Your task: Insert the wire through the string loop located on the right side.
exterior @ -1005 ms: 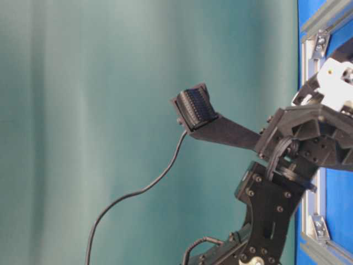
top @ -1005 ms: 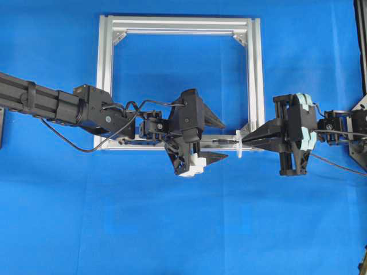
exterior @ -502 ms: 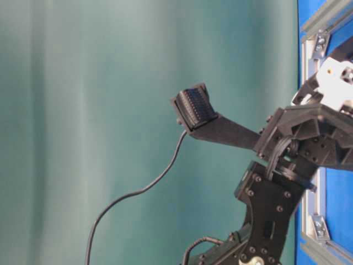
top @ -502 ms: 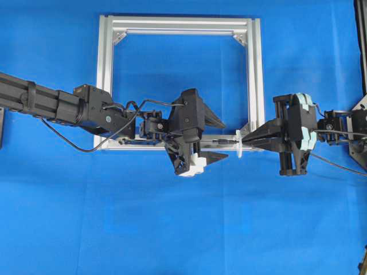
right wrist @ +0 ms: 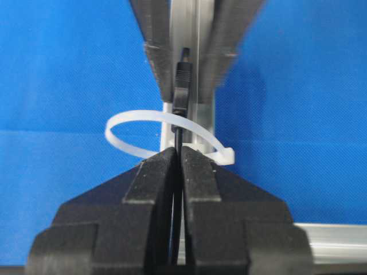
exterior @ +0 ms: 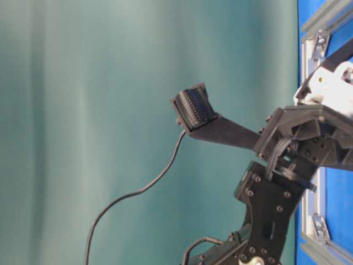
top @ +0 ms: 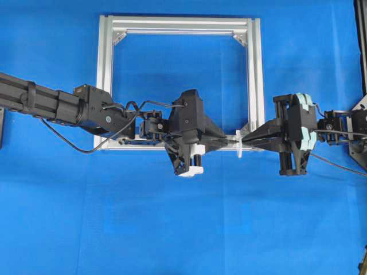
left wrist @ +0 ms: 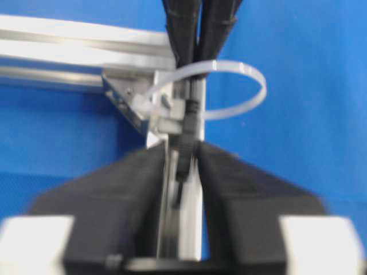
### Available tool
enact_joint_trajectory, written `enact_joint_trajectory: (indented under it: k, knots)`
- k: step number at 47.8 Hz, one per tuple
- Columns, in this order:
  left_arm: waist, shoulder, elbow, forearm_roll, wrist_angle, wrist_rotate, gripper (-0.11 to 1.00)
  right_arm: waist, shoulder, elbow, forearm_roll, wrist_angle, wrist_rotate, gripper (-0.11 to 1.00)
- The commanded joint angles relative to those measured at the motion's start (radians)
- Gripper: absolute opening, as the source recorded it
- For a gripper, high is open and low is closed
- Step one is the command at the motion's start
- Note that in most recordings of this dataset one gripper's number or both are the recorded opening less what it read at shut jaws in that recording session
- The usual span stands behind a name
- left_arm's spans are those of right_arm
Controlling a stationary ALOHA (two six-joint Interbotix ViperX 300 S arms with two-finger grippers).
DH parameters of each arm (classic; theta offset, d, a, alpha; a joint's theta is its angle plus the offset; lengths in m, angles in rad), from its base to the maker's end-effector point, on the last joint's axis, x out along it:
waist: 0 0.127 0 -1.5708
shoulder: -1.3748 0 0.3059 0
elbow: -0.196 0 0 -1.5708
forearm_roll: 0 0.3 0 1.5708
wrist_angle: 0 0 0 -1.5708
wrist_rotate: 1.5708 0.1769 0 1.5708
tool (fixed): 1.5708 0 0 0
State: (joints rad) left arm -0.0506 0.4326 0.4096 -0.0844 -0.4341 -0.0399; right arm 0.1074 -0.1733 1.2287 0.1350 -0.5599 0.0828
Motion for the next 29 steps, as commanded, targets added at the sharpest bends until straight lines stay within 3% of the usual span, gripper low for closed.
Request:
enact_joint_trajectory:
  k: [1,29]
  knots:
    - [-0.005,-0.021,-0.017,0.003,-0.012,0.009,0.08,0.006,-0.005,-0.014,0.002,-0.005,0.000,-0.04]
    - [-0.006,-0.023,-0.014,0.003,-0.011,0.009,0.08,0.008,-0.005,-0.015,0.002,0.011,0.006,-0.04]
